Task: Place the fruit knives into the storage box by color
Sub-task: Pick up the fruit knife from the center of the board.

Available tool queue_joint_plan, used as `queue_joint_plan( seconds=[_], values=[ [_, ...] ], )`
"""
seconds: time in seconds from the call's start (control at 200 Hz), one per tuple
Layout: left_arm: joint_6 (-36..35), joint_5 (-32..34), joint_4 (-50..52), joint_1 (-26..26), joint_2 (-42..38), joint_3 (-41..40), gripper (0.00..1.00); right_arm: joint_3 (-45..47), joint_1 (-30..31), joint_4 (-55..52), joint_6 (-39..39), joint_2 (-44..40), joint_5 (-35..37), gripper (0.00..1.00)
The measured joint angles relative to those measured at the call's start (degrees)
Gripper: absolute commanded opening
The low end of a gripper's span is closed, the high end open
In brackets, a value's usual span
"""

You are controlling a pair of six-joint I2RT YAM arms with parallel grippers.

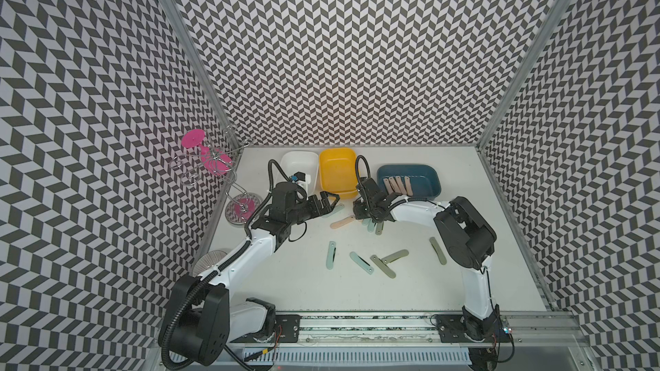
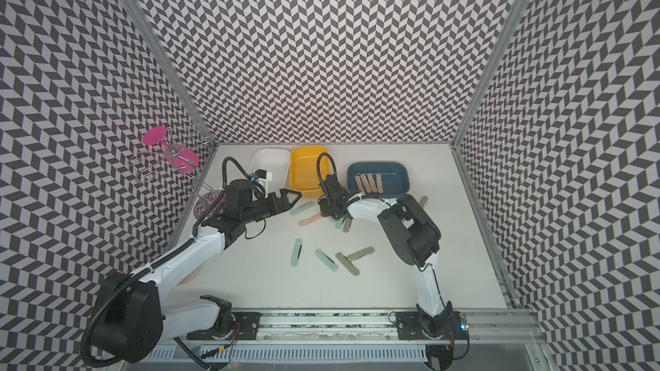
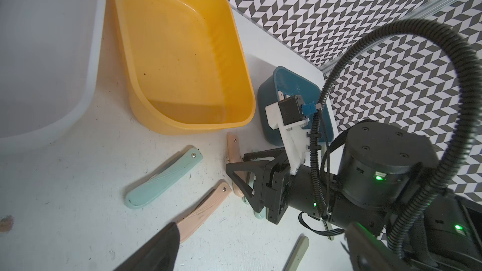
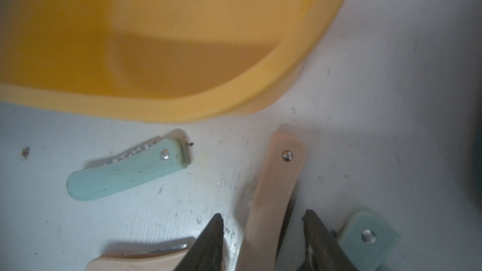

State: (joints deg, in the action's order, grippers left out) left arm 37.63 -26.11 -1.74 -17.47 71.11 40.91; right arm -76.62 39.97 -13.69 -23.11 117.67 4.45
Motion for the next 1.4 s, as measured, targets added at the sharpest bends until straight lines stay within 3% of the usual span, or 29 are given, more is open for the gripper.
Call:
queue_joint_plan(
  seconds=[0.561, 0.696, 0.841, 1.132, 1.402],
  values=[
    [0.9, -0.2, -0.8, 0.0, 0.0, -0.7, 1.0, 1.8, 3.0, 1.0, 1.0, -0.2, 5.3, 0.29],
    [0.9, -0.2, -0.8, 0.0, 0.0, -0.7, 1.0, 1.8, 3.1, 0.9, 0.9, -0.2, 6.3, 0.32],
    [1.0, -0.2, -0.9, 0.0, 0.0, -0.7, 1.0, 1.7, 3.1, 0.8, 0.9, -0.2, 6.5, 0.32],
    [1.1, -0.2, -1.2, 0.0, 0.0, -0.7, 1.0, 1.6, 3.4, 0.3, 0.9, -0.2, 6.4, 0.19],
    [1.4, -0.2, -1.2, 0.0, 0.0, -0.7, 1.0, 3.0, 3.5, -0.1, 0.3, -1.7, 4.1, 0.17]
  ],
)
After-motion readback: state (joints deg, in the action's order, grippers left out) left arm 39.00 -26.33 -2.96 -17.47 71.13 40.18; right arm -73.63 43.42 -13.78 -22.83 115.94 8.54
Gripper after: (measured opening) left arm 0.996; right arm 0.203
